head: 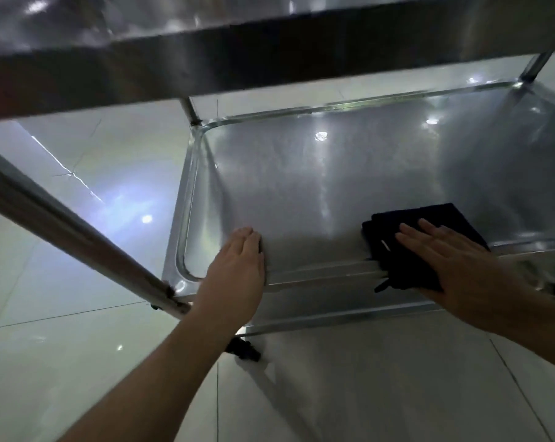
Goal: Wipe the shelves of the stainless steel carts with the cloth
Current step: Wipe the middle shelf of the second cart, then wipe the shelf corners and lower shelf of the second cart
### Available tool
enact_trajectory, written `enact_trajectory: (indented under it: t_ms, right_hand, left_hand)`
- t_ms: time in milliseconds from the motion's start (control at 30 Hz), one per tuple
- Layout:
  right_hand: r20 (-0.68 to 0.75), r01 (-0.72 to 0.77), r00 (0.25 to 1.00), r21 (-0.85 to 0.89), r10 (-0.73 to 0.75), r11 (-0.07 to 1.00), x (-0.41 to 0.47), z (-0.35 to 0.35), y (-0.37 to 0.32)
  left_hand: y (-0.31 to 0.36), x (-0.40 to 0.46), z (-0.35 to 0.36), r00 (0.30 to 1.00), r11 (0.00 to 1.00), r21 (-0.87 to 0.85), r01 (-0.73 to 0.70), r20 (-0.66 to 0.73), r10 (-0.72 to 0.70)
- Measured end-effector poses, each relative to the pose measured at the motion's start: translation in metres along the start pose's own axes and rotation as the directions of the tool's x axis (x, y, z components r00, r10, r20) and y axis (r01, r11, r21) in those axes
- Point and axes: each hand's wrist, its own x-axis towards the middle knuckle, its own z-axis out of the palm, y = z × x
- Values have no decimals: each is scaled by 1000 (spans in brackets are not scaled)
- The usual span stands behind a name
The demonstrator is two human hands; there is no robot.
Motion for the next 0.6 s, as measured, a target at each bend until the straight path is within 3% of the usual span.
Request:
enact_trajectory:
  t_ms: [133,300,400,600]
  right_hand:
    - [272,-9,962,-26,16,1000,9,-28,-8]
    - [588,-189,801,64,116,980,20,-98,-45]
    - [670,-314,739,251,70,916,6,-145,-82]
    - [781,-527,623,380,41,760,-38,-246,-183]
  left_hand:
    - [3,1,-21,988,999,19,31,152,-33]
    - [30,-19,-74,922,983,181,11,379,-80]
    - [48,-56,-114,885,985,172,-6,460,-75]
    - [62,-137,-223,827,984,25,179,538,-164]
